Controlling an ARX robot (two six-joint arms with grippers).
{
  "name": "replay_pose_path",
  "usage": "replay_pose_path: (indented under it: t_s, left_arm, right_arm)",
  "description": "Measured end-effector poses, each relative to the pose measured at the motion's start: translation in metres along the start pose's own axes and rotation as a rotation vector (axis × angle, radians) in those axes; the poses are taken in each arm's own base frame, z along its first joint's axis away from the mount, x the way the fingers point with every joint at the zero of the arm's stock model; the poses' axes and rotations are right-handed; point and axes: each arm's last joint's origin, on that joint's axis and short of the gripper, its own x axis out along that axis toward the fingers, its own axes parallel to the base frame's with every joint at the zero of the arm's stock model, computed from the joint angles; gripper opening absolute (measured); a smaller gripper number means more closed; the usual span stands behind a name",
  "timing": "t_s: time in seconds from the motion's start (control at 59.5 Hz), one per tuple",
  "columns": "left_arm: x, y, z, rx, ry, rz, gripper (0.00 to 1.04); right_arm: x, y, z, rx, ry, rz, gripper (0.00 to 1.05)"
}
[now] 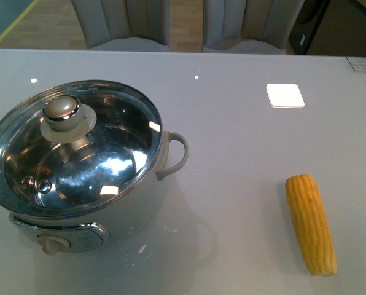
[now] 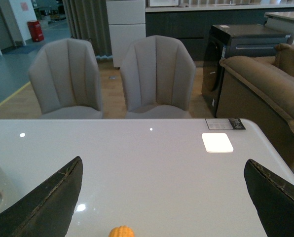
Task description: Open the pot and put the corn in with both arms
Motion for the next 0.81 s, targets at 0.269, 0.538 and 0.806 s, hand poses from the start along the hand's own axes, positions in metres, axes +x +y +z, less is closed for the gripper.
replay_pose_path:
  t_s: [0.269, 0.538, 0.806]
  left_arm:
    - [0.0, 0.0, 0.0, 0.0, 0.0, 0.0, 0.98]
    - [0.0, 0.0, 0.0, 0.0, 0.0, 0.0, 0.98]
    - [0.0, 0.0, 0.0, 0.0, 0.0, 0.0, 0.98]
  right_arm:
    - [0.0, 0.0, 0.0, 0.0, 0.0, 0.0, 0.96]
    - [0.0, 0.0, 0.0, 0.0, 0.0, 0.0, 0.96]
    - [0.0, 0.0, 0.0, 0.0, 0.0, 0.0, 0.96]
